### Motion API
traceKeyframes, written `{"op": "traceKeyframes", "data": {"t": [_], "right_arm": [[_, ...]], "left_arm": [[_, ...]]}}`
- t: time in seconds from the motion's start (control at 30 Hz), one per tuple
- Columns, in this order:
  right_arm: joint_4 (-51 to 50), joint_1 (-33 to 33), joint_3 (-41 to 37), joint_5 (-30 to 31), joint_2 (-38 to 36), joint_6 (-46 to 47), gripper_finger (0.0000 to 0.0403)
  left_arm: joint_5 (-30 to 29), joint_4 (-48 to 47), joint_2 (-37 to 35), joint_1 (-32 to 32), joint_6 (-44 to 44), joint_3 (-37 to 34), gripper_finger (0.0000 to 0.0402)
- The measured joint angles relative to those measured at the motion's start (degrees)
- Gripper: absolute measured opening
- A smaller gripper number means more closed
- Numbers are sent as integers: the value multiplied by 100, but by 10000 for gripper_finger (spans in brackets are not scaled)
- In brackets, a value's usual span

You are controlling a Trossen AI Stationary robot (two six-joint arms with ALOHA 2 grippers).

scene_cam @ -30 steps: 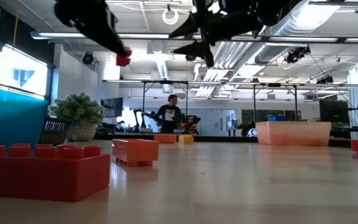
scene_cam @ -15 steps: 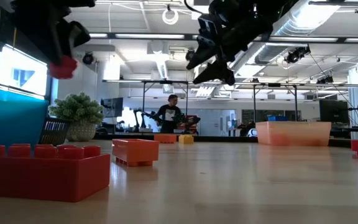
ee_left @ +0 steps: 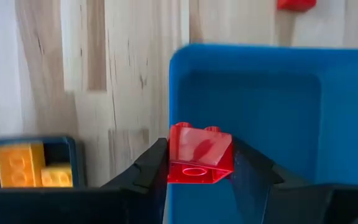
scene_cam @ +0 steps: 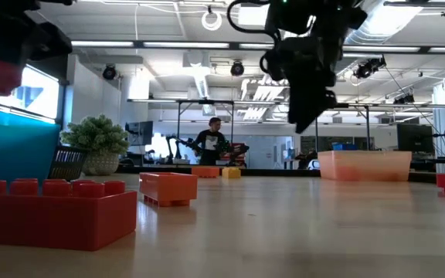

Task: Sort & place blocks by color
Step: Put the red game piece into the blue bin

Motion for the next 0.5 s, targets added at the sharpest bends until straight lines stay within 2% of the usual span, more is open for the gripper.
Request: {"op": "traceKeyframes", "data": {"t": [0.13, 0.4, 0.5], "right_arm": [[-586, 256, 0, 302, 0, 221, 193], [-1177, 690, 0, 359, 0, 732, 193], [-1683, 848, 0, 599, 1, 860, 193]], "left_arm": [[177, -196, 0, -170, -439, 0, 113], [775, -416, 0, -470, -1226, 0, 113], [966, -422, 0, -560, -1466, 0, 113]]}}
